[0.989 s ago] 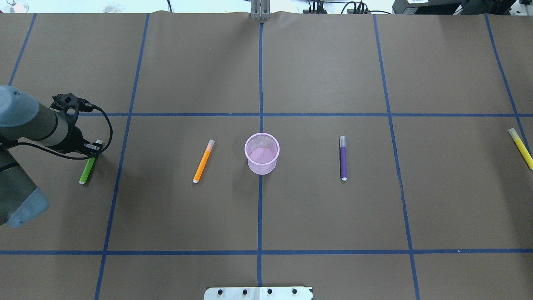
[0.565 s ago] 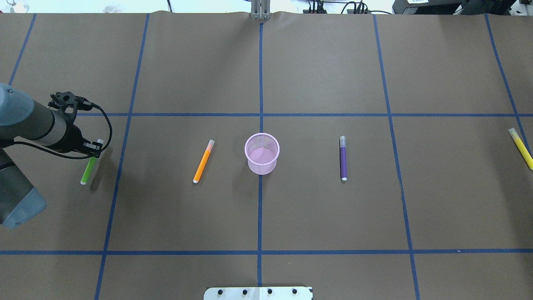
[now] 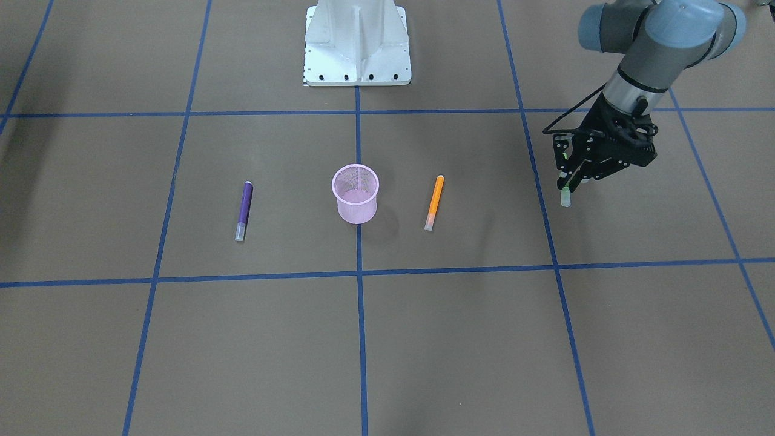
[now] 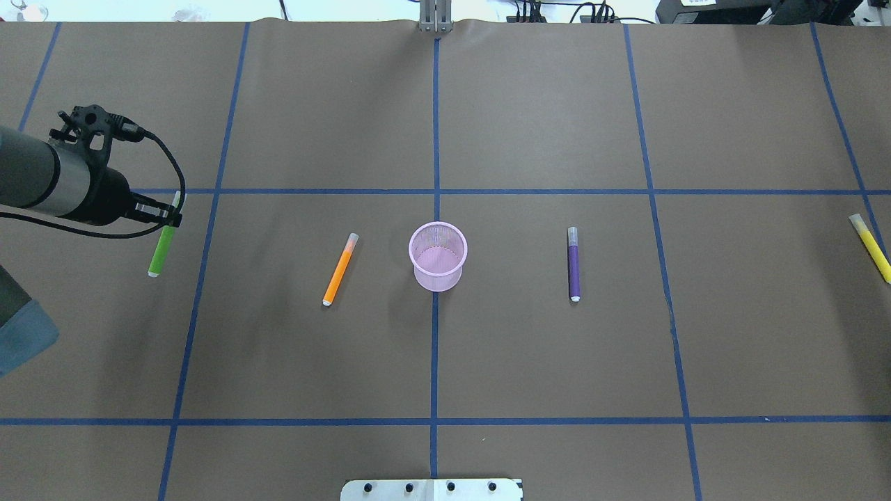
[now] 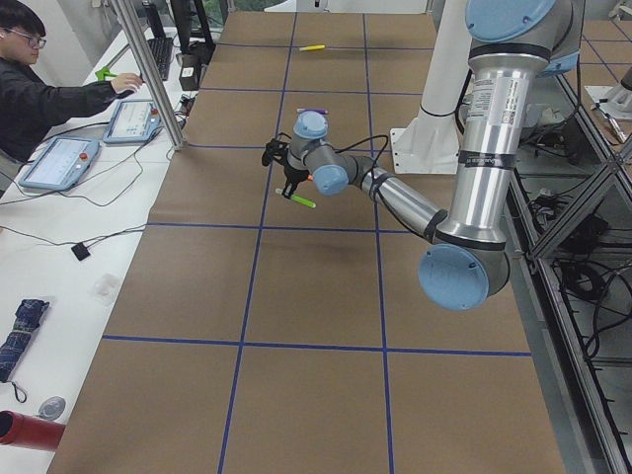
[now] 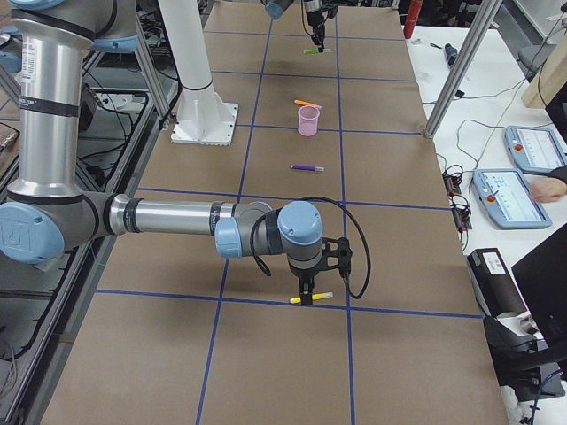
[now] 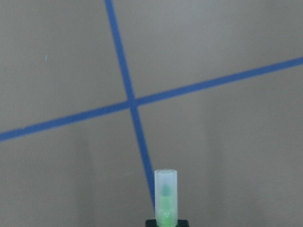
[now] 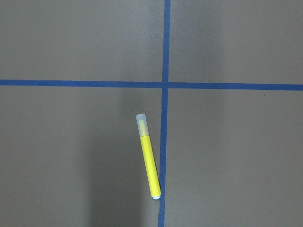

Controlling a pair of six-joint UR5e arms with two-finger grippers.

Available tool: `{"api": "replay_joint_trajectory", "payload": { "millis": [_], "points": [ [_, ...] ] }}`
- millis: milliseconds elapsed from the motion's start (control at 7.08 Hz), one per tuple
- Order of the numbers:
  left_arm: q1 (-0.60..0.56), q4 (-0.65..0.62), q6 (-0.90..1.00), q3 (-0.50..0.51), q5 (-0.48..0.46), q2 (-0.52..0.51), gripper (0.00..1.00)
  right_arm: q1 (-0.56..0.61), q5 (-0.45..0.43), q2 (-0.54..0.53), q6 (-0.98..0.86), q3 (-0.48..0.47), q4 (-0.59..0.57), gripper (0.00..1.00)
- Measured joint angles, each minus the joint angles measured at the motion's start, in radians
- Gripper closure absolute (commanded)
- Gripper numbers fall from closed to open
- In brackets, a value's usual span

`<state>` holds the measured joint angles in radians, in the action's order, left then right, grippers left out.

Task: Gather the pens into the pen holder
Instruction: 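Lift the green marker upright with the left gripper toward the cup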

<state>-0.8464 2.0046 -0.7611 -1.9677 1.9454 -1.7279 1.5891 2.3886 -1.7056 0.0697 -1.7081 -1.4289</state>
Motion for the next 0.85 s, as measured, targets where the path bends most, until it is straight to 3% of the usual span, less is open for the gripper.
{"api": "replay_joint_trajectory", "payload": {
  "millis": [141,424,706,848],
  "points": [
    [0.004,0.035,-0.024,-0.017,-0.029,-0.049,1.0,-0.005,0.0,0.012,-0.002,0.02,0.002,0.01],
    [0.032,0.226,-0.136,-0.02,-0.088,-0.098,1.0,-0.011,0.004,0.025,0.0,0.036,0.006,0.01],
    [0.178,0.385,-0.216,-0.002,-0.325,-0.124,1.0,-0.013,0.002,0.026,-0.011,0.062,0.03,0.01],
    [0.257,0.414,-0.235,0.027,-0.442,-0.167,1.0,-0.02,0.001,0.026,-0.018,0.119,0.103,0.01]
  ]
}}
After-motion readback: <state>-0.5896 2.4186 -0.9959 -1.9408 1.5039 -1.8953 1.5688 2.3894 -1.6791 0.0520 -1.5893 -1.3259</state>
